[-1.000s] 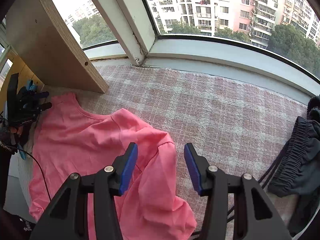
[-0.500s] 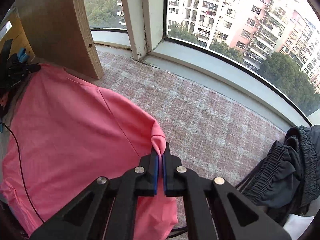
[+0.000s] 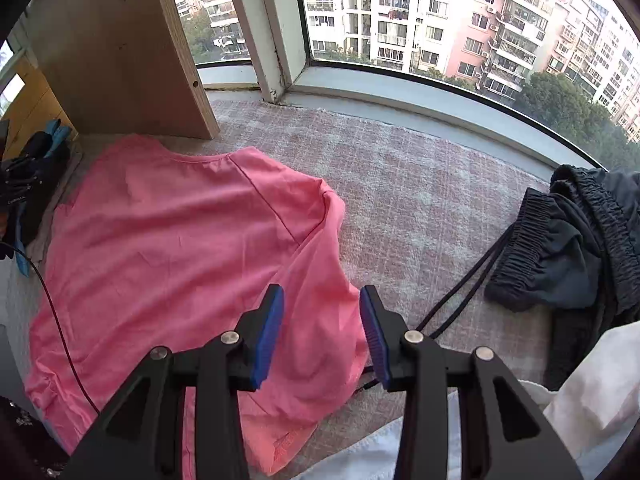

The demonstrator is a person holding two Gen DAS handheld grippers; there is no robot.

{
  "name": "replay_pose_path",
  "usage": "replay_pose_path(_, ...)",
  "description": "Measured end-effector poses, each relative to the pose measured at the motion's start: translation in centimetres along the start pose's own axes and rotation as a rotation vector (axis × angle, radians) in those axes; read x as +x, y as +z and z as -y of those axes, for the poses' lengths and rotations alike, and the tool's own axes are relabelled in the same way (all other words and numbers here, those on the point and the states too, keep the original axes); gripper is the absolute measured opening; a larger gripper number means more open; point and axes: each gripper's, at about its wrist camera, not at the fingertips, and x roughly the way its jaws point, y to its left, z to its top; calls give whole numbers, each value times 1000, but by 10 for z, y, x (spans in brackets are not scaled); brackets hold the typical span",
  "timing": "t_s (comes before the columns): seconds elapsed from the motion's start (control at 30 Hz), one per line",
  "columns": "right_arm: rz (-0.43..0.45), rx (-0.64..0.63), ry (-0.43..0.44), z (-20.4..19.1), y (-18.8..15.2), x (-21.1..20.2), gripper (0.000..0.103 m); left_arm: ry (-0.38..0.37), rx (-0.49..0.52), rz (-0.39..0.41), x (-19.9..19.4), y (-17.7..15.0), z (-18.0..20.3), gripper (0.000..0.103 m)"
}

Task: Fold clothes

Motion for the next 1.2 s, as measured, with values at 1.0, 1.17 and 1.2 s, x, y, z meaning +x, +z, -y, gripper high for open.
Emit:
replay_pose_path(1.0,-104,190,120,-126,-400,-100,40,-294,10,-212,-130,-351,110,40)
replay_pose_path(1.17,-69,92,89,-143,-401,-107,40,-285,69,-171,-134,-353,125,40)
replay_pose_path(1.2,-62,74,80,-145,-400,-106,40,-282,77,-164,-135,-353,128,40)
